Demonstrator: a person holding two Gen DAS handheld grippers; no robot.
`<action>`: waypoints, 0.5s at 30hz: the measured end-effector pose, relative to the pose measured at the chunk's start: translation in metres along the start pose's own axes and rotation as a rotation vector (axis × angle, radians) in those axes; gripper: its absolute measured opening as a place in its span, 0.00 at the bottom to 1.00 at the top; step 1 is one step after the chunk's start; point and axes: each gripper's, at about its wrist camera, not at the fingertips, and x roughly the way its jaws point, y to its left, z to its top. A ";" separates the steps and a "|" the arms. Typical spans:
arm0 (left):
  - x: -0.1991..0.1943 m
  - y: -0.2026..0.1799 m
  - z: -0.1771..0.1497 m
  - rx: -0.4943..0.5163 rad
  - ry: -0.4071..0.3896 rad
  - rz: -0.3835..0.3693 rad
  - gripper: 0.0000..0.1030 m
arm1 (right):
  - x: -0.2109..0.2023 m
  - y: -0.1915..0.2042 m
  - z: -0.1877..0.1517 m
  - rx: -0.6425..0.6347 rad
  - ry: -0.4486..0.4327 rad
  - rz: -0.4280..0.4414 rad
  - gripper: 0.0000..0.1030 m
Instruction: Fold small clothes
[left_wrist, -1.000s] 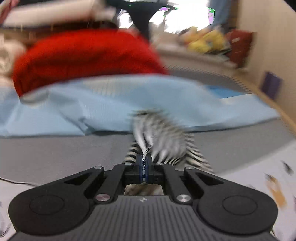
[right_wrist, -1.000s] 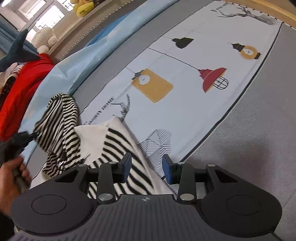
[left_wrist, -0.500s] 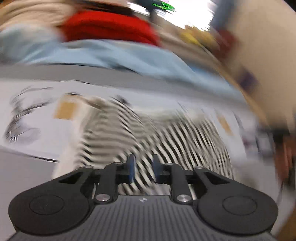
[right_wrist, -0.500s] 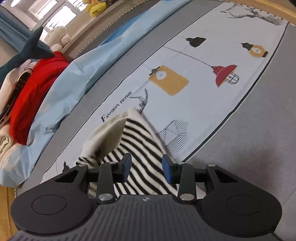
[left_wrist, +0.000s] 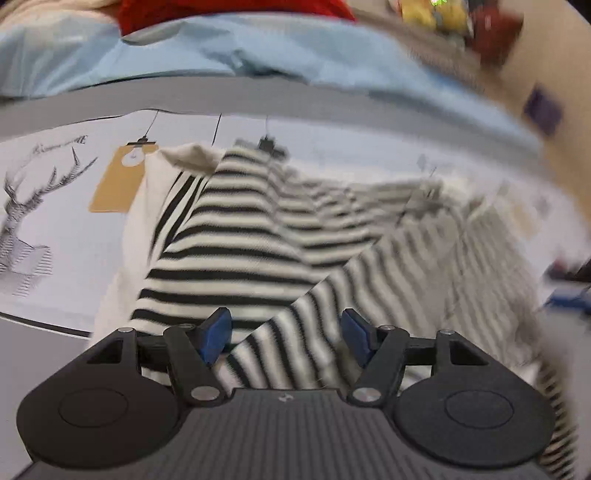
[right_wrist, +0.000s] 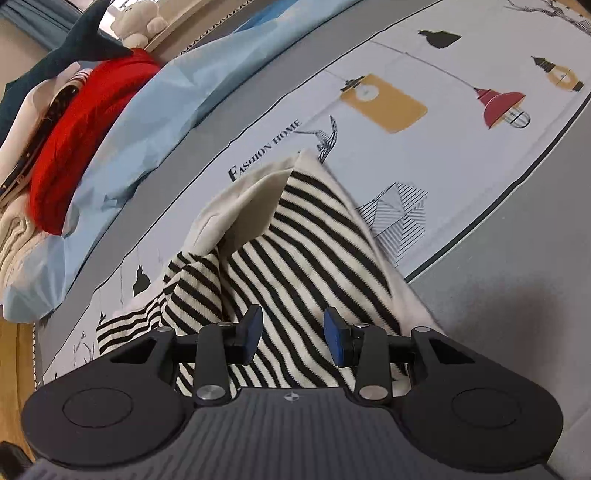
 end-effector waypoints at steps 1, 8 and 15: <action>0.004 0.000 -0.005 0.006 0.024 0.015 0.65 | 0.001 0.001 -0.001 0.003 0.002 0.004 0.38; -0.048 -0.020 0.008 0.030 -0.156 -0.191 0.02 | 0.007 0.003 -0.008 0.024 0.018 0.007 0.38; -0.074 -0.071 -0.027 0.352 0.014 -0.652 0.21 | -0.019 -0.011 0.000 0.108 -0.131 -0.004 0.39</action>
